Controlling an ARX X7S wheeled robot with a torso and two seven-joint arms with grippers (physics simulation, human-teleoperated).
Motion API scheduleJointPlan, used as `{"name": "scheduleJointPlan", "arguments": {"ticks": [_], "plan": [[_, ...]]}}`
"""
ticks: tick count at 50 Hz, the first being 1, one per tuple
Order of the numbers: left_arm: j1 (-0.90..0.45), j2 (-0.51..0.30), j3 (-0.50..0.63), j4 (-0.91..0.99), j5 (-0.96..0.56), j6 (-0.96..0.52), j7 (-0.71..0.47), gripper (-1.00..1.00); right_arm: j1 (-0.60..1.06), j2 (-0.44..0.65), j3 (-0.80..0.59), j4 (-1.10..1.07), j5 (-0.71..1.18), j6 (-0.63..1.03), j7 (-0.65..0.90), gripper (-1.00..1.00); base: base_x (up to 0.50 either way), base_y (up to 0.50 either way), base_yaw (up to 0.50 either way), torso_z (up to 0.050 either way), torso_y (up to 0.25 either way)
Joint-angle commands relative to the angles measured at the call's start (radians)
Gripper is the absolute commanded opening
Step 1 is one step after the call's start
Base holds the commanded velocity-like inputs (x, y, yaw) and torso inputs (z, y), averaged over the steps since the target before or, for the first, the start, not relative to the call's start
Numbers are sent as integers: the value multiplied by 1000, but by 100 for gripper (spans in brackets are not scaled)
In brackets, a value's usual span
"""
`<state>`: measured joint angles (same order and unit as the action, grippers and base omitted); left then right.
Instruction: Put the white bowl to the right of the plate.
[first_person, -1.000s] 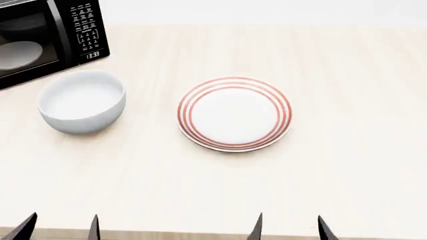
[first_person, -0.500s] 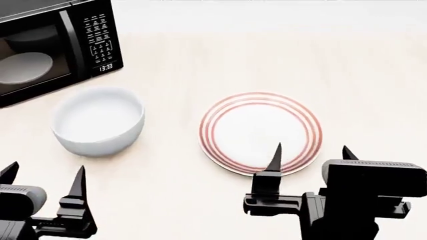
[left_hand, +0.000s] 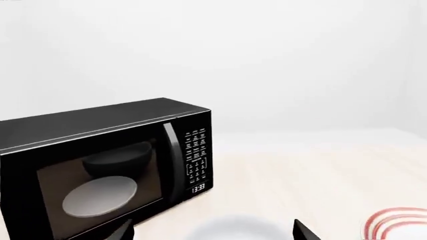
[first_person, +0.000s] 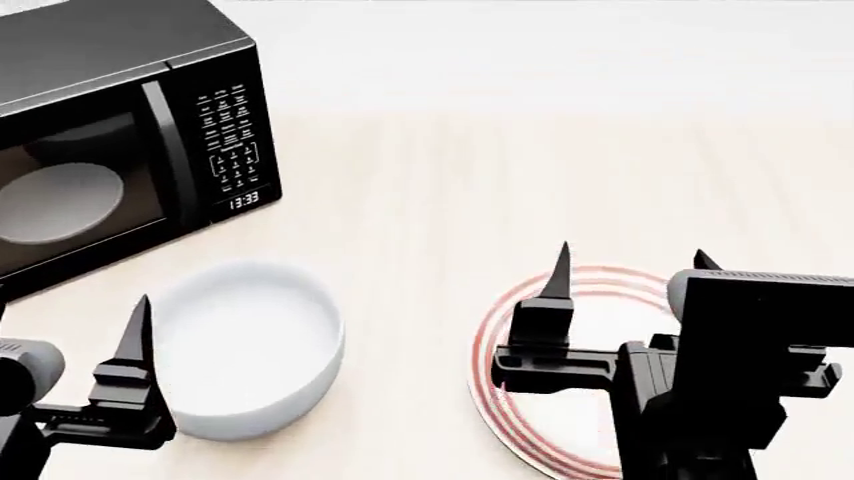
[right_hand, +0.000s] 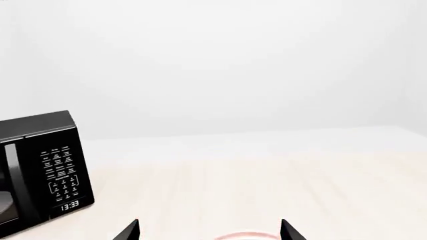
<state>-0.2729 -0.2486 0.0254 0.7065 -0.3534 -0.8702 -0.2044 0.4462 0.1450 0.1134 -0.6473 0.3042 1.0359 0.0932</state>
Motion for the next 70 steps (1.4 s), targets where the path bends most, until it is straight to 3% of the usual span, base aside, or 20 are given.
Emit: {"name": "scheduleJointPlan", "arguments": {"ticks": [1,21,27,29,33,35,42,44,48,50,53,57,60,62,64,70], "plan": [[-9,-4,0,11,-10,-11,-7,100,20,-4,23,1,32,29,-1,100,500,-62,0,0,0],[-1,-11,-13,6,-25,6,-10,100,1,18,-22,13,11,-33,14,100,500,-143,0,0,1],[19,-25,-37,-4,-9,40,-18,100,87,-3,15,43,35,166,63,100,165,0,0,0,0],[21,-23,-71,-8,-41,29,-6,100,84,-4,15,12,17,138,86,100,0,0,0,0,0],[25,-31,-102,12,-53,7,-17,100,142,-8,46,-53,47,303,110,100,0,0,0,0,0],[27,-36,-118,31,-59,-23,-34,100,154,16,15,-78,40,306,117,100,0,0,0,0,0],[96,-53,-129,60,-27,14,-50,100,220,26,-28,-40,79,308,70,100,0,0,0,0,0],[128,-71,-119,62,26,28,-85,100,265,38,-43,-30,156,420,-3,100,0,0,0,0,0],[173,-70,-177,79,13,56,-84,100,334,4,-23,-25,189,531,24,100,0,0,0,0,0],[218,-70,-206,75,22,97,-81,100,367,56,-30,0,400,534,64,100,0,0,0,0,0],[247,-64,-252,66,9,122,-78,100,425,93,42,160,836,534,456,100,0,0,0,0,0],[260,-57,-283,18,0,148,-69,100,473,121,-8,166,920,528,543,100,0,0,0,0,0],[268,-57,-320,2,-8,162,-69,100,523,87,27,323,1183,524,894,100,0,0,0,0,0],[276,-59,-339,14,-16,162,-69,100,555,73,13,401,1325,515,1005,100,0,0,0,0,0],[285,-61,-342,9,-10,172,-70,100,578,59,-18,462,1425,483,1120,100,0,0,0,0,0],[320,-57,-378,-16,5,212,-75,100,689,-9,-163,614,1364,473,1180,100,0,0,0,0,0]]}}
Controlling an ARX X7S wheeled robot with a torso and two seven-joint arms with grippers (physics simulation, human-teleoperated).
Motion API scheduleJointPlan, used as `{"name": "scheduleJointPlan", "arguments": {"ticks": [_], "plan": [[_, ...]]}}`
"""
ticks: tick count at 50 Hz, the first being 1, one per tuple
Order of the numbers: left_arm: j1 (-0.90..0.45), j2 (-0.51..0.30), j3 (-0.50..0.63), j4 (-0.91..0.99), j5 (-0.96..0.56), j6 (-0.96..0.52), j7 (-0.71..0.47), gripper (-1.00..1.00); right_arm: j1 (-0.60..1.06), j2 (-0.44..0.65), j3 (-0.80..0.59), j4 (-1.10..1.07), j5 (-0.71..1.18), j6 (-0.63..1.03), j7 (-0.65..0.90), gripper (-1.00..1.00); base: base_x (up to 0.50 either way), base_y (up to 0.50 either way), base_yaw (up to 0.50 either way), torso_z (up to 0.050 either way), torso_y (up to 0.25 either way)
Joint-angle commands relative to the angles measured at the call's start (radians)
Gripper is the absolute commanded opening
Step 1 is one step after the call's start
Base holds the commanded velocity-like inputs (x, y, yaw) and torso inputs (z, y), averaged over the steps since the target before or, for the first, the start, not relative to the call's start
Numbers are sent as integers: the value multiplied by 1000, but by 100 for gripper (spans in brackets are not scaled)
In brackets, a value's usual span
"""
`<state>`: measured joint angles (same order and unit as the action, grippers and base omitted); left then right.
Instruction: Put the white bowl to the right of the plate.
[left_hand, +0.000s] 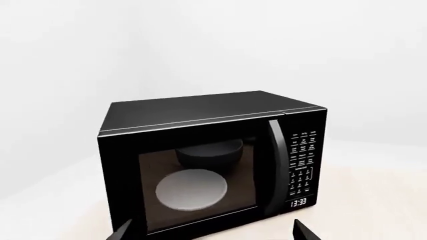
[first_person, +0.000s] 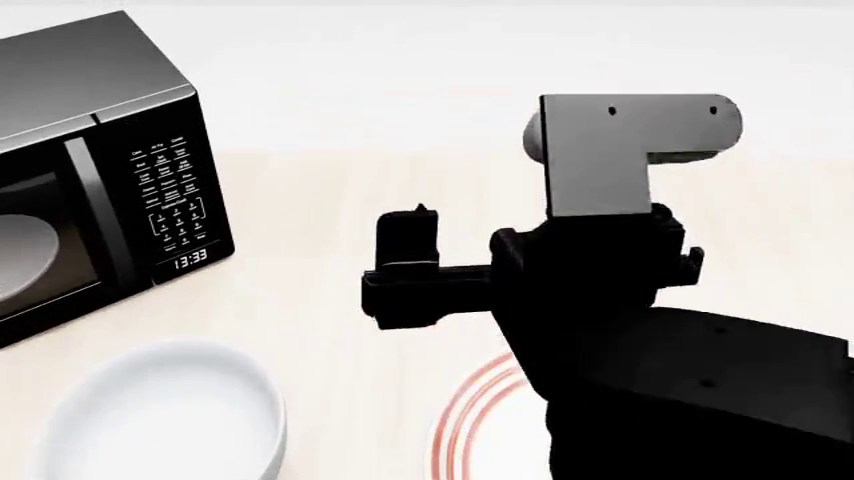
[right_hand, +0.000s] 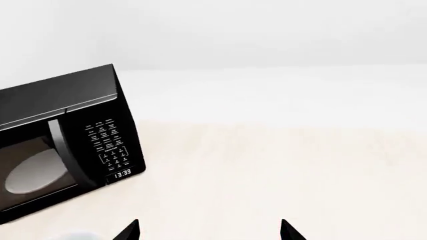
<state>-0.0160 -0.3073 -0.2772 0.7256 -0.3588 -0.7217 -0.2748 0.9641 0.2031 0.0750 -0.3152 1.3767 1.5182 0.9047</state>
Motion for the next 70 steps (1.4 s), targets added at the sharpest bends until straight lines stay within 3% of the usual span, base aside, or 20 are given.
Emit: {"name": "scheduleJointPlan", "arguments": {"ticks": [1,2,25,44,70], "plan": [[81,-1,-68,-31,28,78,-7,100,293,-202,-275,432,247,-55,323,100,0,0,0,0,0],[83,-1,-68,-31,27,79,-7,100,302,-198,-387,517,250,-71,312,100,0,0,0,0,0],[91,-8,-67,-25,23,87,-13,100,367,-192,-589,650,296,-197,228,100,0,0,0,0,0],[103,-12,-61,-13,17,95,-15,100,421,-200,-831,889,490,-427,287,100,0,0,0,0,0],[115,-18,-56,-3,10,103,-21,100,503,-201,-1263,1026,676,-626,72,100,0,0,0,0,0]]}}
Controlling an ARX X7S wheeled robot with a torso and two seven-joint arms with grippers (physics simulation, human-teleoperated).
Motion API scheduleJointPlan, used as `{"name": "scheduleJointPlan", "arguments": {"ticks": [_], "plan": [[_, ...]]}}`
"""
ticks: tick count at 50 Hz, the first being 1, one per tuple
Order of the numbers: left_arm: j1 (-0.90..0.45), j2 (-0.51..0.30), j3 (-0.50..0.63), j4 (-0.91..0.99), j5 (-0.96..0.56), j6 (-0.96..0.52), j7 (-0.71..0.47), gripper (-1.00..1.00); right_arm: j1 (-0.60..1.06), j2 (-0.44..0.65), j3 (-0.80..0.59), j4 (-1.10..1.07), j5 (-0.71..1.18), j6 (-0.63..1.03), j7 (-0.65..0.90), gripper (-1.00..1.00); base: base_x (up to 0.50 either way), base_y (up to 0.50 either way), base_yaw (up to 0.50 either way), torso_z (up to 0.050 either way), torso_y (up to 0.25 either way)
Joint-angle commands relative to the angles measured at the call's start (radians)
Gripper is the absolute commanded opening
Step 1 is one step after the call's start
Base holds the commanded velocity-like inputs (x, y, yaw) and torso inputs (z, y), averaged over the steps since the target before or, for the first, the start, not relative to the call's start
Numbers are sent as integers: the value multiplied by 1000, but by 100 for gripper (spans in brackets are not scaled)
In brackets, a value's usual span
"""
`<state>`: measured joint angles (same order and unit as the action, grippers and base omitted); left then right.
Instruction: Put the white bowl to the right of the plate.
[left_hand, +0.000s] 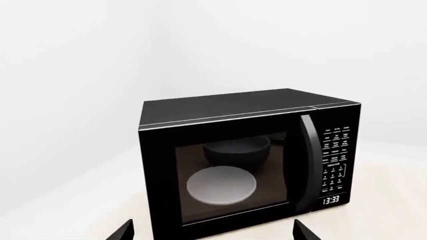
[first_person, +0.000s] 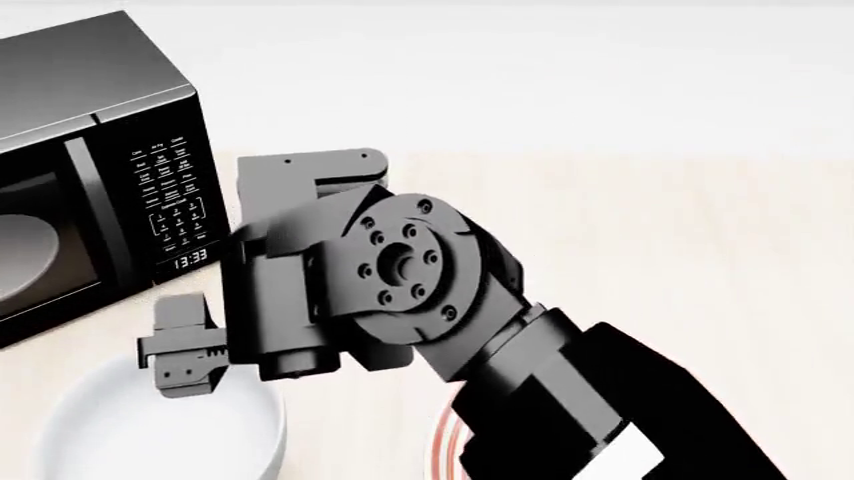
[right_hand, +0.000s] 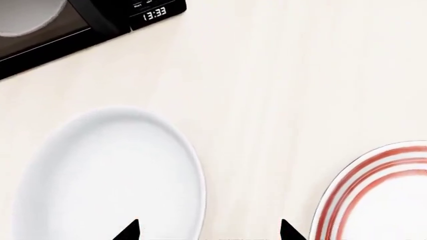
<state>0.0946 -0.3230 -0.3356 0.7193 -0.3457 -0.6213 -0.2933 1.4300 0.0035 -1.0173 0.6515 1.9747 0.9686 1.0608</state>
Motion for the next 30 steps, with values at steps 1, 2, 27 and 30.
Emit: {"name": "scheduleJointPlan", "arguments": {"ticks": [1,2,27,30], "plan": [[5,-3,2,4,-4,3,-2,100,42,-2,-189,61,86,-85,-93,100,0,0,0,0,0],[4,-3,4,3,-3,3,-3,100,46,-2,-211,64,100,-94,-101,100,0,0,0,0,0],[13,-9,10,8,-8,13,-7,100,92,-3,-555,107,436,-334,-270,100,0,0,0,0,0],[13,-11,11,9,-10,12,-7,100,76,-3,-556,127,499,-389,-257,100,0,0,0,0,0]]}}
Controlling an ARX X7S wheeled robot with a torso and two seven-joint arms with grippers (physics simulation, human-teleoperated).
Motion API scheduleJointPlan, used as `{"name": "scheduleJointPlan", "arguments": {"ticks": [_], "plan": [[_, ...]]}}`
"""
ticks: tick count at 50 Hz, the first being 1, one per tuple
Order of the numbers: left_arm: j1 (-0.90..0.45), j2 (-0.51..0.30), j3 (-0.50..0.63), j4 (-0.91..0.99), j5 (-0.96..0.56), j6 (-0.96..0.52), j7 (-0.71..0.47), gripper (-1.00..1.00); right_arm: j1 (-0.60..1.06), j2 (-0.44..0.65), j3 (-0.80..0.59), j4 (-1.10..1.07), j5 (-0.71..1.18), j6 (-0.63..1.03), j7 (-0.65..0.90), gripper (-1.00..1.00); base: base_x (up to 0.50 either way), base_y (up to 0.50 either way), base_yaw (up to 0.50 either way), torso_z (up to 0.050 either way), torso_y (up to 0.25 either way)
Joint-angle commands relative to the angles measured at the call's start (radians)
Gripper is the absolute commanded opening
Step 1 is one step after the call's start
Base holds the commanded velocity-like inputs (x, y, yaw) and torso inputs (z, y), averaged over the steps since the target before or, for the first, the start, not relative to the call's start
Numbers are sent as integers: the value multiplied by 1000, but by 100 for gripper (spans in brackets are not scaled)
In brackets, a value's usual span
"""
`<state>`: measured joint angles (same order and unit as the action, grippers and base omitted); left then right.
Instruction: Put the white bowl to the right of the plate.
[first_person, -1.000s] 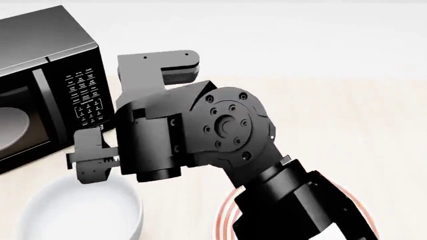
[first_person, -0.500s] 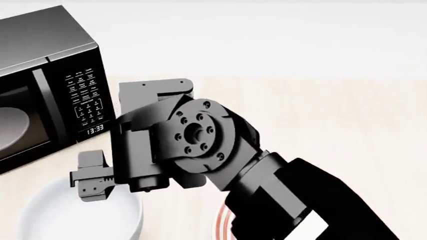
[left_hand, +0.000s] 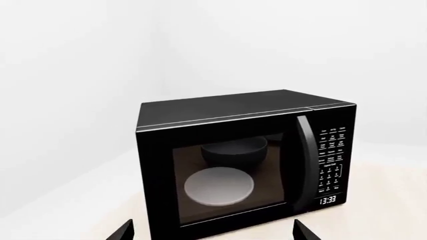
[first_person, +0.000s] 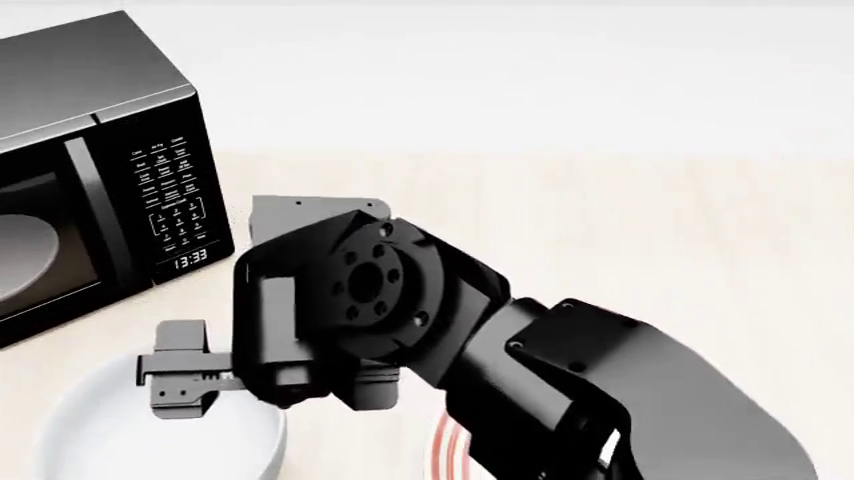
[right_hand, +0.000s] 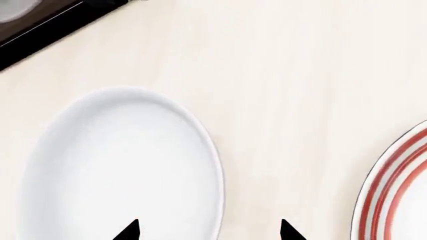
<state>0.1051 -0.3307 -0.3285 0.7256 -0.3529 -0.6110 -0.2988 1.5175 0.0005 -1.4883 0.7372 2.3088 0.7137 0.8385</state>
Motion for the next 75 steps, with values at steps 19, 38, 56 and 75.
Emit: {"name": "scheduleJointPlan", "arguments": {"ticks": [19,38,56,75], "plan": [[14,-7,3,14,-8,11,-6,100,-52,0,-117,50,193,-225,4,100,0,0,0,0,0],[24,-11,0,23,-16,18,-9,100,-94,0,-113,13,146,-222,28,100,0,0,0,0,0],[34,-15,2,34,-20,22,-14,100,-102,0,-114,13,83,-173,-106,100,0,0,0,0,0],[44,-18,-2,41,-27,31,-18,100,-146,0,-117,52,60,-158,-116,100,0,0,0,0,0]]}}
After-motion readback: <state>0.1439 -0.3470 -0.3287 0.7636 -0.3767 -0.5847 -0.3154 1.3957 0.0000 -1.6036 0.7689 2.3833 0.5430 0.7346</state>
